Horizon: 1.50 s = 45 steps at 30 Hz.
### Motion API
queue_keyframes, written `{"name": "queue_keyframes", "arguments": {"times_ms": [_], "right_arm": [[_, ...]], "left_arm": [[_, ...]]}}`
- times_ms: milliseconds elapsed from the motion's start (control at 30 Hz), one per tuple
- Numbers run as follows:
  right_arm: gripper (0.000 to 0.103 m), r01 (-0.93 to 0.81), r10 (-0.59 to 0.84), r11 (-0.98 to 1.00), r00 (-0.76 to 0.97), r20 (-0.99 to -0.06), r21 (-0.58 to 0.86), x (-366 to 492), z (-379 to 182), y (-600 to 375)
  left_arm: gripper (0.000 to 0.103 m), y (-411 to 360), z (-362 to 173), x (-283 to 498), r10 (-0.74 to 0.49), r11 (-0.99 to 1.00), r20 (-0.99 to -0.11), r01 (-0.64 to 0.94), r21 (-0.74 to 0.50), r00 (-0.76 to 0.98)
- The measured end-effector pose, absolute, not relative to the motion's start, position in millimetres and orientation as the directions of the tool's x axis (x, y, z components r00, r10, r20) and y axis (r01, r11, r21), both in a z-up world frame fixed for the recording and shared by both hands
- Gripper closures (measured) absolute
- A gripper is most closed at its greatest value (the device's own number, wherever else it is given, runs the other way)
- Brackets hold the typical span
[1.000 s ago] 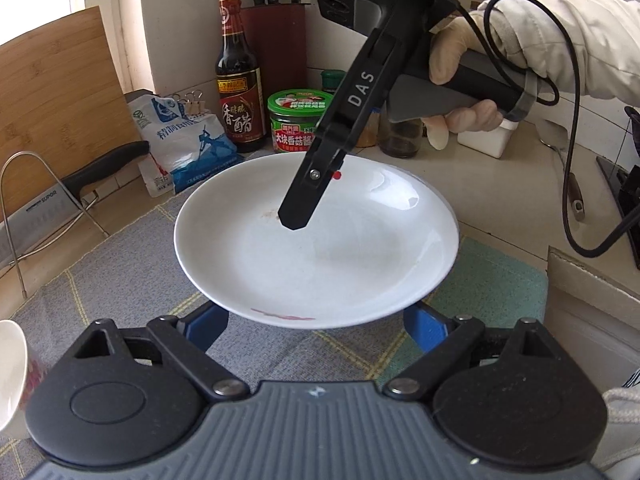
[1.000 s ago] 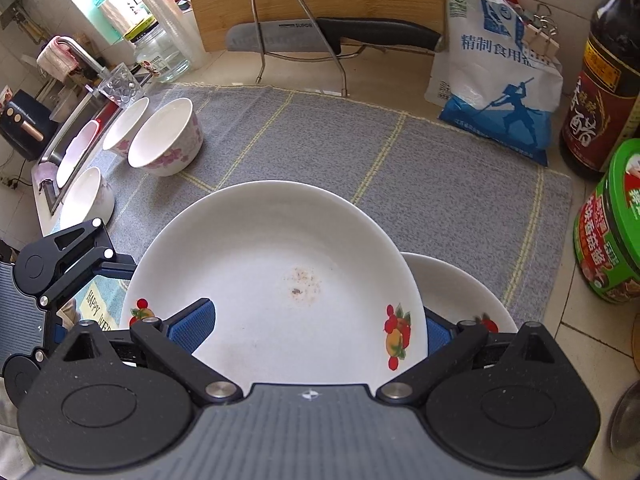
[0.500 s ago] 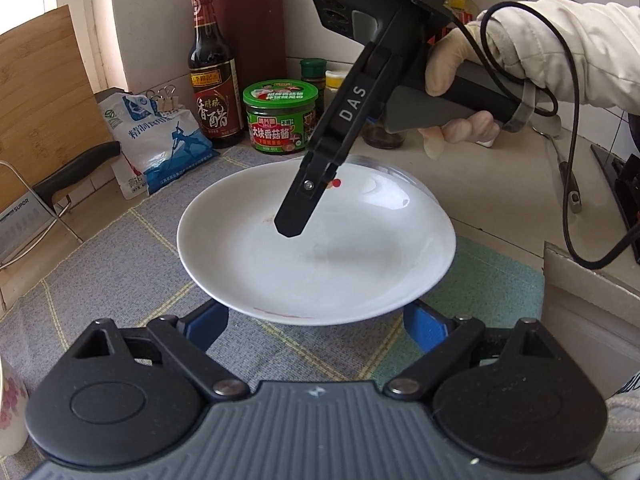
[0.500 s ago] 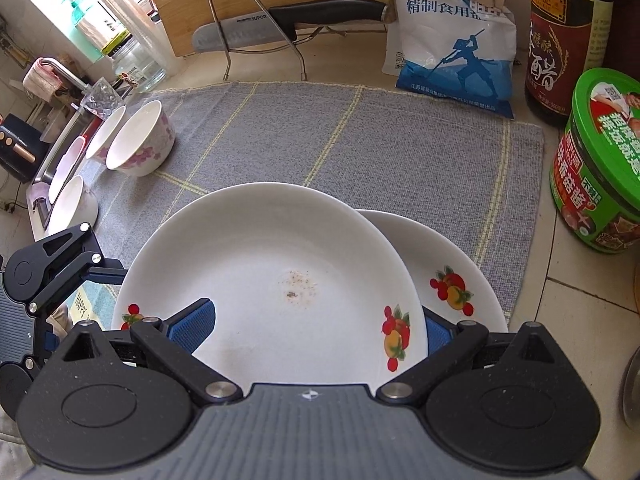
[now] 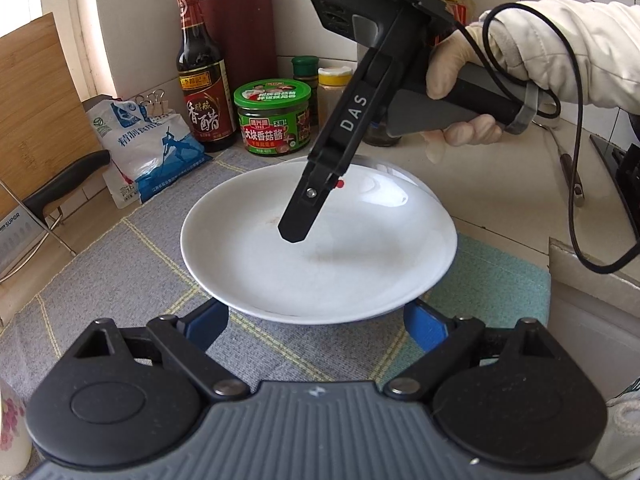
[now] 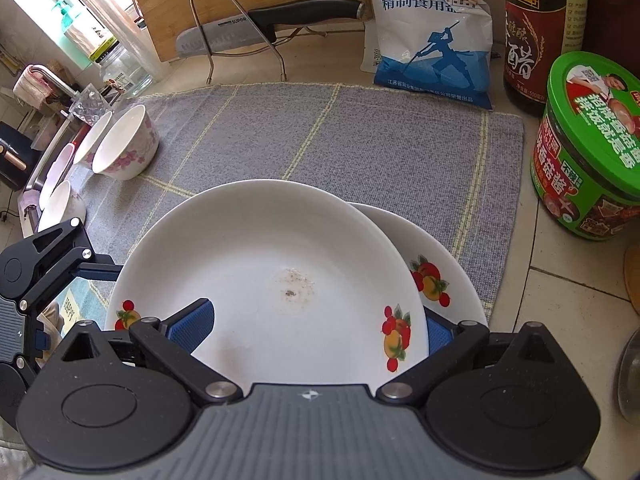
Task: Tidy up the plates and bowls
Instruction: 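Lift the fruit-print plate with the right tool and carry it toward the plate stack, then lower the held plate onto the stacked plates with the right tool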
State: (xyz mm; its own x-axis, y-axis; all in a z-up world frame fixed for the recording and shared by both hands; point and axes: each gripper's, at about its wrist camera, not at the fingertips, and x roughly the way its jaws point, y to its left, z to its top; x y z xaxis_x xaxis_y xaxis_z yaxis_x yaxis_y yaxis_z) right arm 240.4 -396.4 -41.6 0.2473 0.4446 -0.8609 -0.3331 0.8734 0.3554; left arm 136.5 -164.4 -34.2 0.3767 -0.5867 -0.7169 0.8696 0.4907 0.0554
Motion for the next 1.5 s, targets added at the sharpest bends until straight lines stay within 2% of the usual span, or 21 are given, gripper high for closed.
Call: {"name": "queue_keyframes", "arguments": {"times_ms": [1500], "right_arm": [[0.000,-0.224,0.297,0.945,0.279,-0.913,0.239,203,-20,-410]], "left_arm": [[0.009,-171,-50,155,-0.608,0.396,-0.731,0.916,0.060,0.311]]}}
